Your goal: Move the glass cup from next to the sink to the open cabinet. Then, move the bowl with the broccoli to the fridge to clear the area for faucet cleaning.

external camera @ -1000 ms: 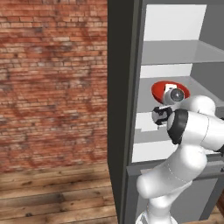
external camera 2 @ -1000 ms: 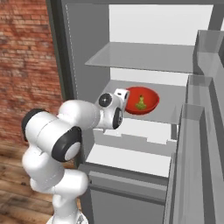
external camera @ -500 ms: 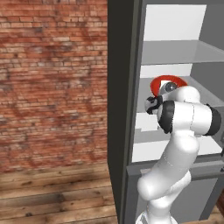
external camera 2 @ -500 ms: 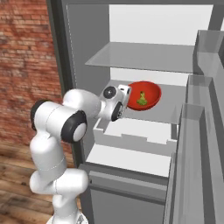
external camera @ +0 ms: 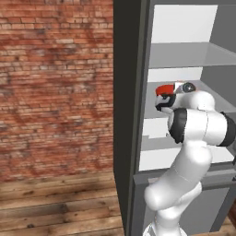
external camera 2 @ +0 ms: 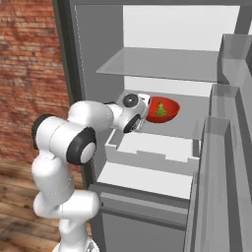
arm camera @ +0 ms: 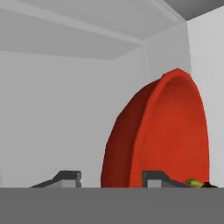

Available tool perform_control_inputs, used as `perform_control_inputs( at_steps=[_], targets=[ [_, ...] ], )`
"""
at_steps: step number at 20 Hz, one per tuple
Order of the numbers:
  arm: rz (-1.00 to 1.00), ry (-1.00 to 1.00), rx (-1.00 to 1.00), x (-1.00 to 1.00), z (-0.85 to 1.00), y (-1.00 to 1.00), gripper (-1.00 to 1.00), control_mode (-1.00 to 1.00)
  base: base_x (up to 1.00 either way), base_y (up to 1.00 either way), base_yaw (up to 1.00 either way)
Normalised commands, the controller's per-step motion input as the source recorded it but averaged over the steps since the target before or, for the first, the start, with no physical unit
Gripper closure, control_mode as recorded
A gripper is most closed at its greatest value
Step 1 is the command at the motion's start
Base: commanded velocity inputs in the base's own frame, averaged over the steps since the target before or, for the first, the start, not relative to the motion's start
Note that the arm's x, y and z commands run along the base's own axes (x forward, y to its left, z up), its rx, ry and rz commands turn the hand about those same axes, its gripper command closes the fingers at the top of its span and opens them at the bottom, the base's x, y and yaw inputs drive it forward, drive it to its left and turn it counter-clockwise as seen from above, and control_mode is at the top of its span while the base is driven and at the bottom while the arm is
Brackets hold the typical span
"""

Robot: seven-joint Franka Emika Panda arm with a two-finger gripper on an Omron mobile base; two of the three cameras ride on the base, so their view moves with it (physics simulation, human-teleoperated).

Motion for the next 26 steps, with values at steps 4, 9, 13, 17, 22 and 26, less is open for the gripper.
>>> perform_control_inputs(
  at_steps=[4,9,13,17,22,26],
  targets=[
    [0.00,-0.20,0.00,-1.00,0.11,0.03,-1.00,-1.00,0.00,0.00,0.00],
    [-0.04,-0.10,0.00,-1.00,0.88,0.12,-1.00,-1.00,0.00,0.00,0.00],
    [-0.04,0.00,0.00,-0.96,1.00,0.20,-1.00,-1.00,0.00,0.00,0.00],
    [-0.10,0.10,0.00,-1.00,1.00,0.16,-1.00,-1.00,0.00,0.00,0.00],
    [-0.07,0.17,0.00,-1.00,0.45,0.12,-1.00,-1.00,0.00,0.00,0.00],
    [0.07,-0.05,0.00,-0.91,-0.01,0.19,-1.00,-1.00,0.00,0.00,0.00]
  ],
)
